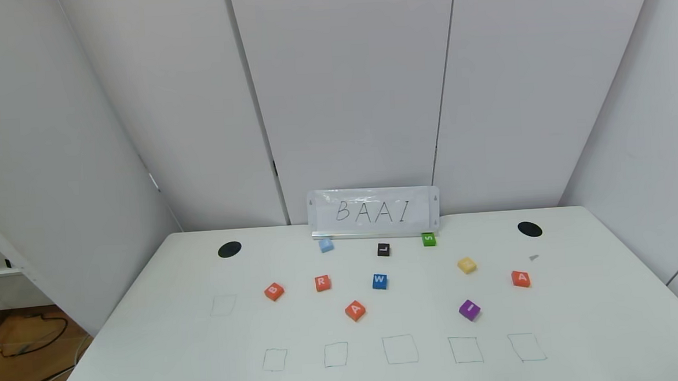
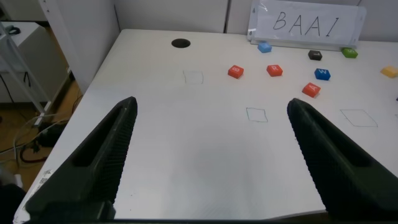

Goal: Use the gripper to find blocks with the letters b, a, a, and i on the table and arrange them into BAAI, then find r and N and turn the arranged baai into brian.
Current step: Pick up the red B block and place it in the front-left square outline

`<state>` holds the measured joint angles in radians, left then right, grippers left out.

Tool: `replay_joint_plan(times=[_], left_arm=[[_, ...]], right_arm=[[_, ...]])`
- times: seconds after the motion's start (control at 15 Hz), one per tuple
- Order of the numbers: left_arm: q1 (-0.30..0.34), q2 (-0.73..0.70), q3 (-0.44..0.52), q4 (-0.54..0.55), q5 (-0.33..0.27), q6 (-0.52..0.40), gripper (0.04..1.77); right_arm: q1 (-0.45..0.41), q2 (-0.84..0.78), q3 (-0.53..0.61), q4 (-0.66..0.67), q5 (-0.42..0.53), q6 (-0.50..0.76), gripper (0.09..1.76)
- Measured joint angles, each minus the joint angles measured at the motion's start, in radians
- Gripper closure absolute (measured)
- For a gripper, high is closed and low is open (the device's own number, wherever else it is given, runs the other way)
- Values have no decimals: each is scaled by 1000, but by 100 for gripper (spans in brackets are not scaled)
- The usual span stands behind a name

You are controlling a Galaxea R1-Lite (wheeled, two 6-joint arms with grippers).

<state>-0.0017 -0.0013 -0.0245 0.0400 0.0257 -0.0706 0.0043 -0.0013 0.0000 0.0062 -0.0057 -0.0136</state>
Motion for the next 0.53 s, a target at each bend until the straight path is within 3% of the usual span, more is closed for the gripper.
replay_joint_plan(times=[0.53], left_arm=[[0,0,-30,9,-11,4,9]], right_arm=[[0,1,-21,14,-3,6,14]])
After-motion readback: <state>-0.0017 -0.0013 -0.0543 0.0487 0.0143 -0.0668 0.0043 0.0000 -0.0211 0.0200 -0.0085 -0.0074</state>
